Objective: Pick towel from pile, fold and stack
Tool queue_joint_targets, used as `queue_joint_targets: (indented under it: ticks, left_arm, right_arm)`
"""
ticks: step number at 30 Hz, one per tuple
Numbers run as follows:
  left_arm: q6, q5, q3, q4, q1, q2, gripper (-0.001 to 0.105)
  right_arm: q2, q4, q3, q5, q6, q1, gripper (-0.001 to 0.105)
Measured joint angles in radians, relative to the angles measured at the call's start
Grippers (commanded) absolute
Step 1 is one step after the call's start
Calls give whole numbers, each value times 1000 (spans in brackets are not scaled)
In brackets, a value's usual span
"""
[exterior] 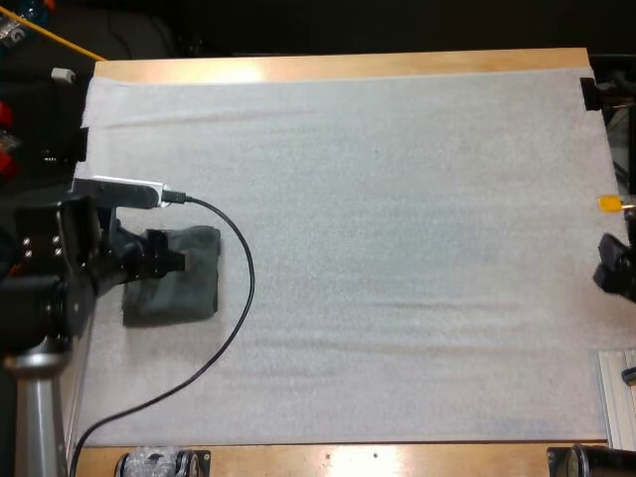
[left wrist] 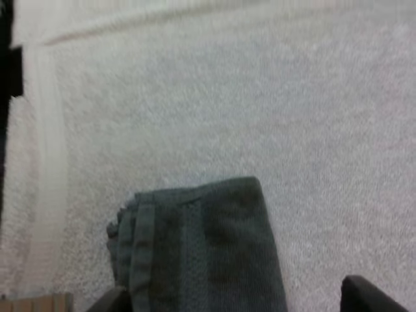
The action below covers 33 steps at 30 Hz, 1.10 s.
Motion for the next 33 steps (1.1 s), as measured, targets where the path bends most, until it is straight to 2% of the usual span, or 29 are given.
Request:
queue_joint_targets:
  ticks: [5,11,17,22,25,33]
  left_arm:
    - [-4,43,0,5,0,-83,62]
    - [-11,67,12,33,0,-203,62]
    - [-25,67,84,56,0,-381,62]
    - [-27,67,162,66,0,-558,62]
    - [-18,67,194,75,0,-663,62]
    - [28,67,212,168,0,-899,62]
  right_arm:
    - [-110,31,-1,0,-50,0,77]
    - [-251,74,-15,0,-58,0,77]
    - [-356,115,-15,-6,-58,0,77]
    - [-433,185,-16,-78,-51,0,77]
    - [-480,211,-16,-88,-49,0,77]
    - [-605,300,-19,-90,-17,0,77]
